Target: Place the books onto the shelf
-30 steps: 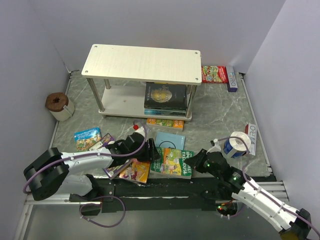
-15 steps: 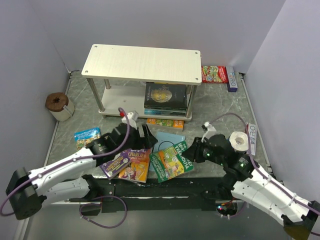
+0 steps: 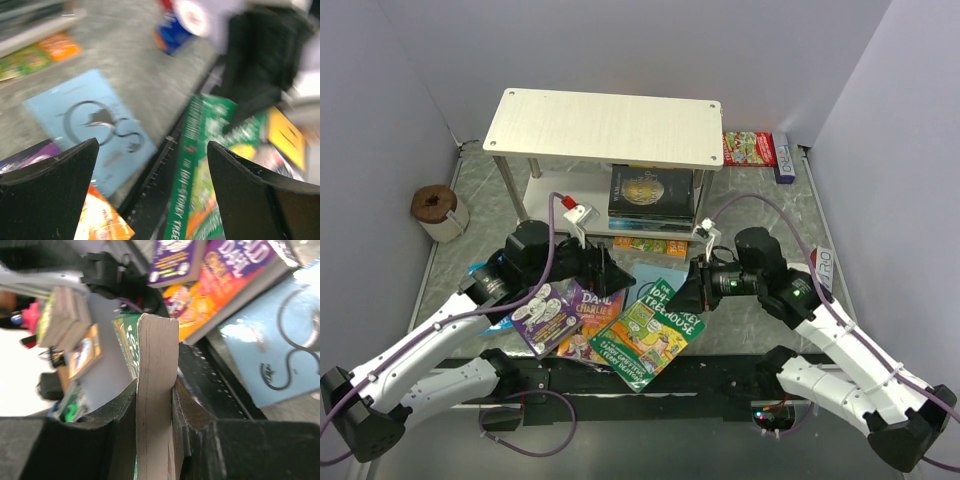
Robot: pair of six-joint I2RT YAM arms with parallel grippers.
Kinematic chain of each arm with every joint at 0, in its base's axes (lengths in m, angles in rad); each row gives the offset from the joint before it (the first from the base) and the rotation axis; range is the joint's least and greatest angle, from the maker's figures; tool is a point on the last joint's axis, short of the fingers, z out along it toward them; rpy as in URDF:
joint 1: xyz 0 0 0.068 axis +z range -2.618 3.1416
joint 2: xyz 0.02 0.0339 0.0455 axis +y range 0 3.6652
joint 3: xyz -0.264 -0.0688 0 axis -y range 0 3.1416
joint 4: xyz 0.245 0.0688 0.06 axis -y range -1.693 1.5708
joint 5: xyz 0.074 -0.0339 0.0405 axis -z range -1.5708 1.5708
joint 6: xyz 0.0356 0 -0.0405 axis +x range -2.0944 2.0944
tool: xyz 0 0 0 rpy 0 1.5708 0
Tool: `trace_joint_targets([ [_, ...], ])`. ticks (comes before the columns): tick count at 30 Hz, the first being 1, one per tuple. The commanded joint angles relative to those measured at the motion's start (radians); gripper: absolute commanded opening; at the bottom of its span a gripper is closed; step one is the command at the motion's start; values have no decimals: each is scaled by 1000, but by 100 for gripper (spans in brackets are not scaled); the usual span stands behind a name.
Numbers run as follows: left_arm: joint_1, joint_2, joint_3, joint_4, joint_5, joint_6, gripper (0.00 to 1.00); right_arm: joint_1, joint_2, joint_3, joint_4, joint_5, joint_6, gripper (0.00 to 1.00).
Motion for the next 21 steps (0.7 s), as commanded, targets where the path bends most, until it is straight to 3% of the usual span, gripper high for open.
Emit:
trace_joint_targets([
  [1,6,-34,20,45,312,76,96,-47,21,81,99,-230,1,0],
  [10,6,18,-66,133,558,50,99,-51,96,178,69,-281,-49,0],
  [15,6,97,-74,185,648,27,86,-51,145,231,43,-290,-88,0],
  [18,3,114,-74,208,685,11,61,-50,171,265,23,-295,-114,0],
  [19,5,114,-72,219,693,7,38,-50,177,271,1,-286,-123,0],
  [21,3,108,-61,224,691,-2,14,-50,194,293,-23,-269,-147,0],
])
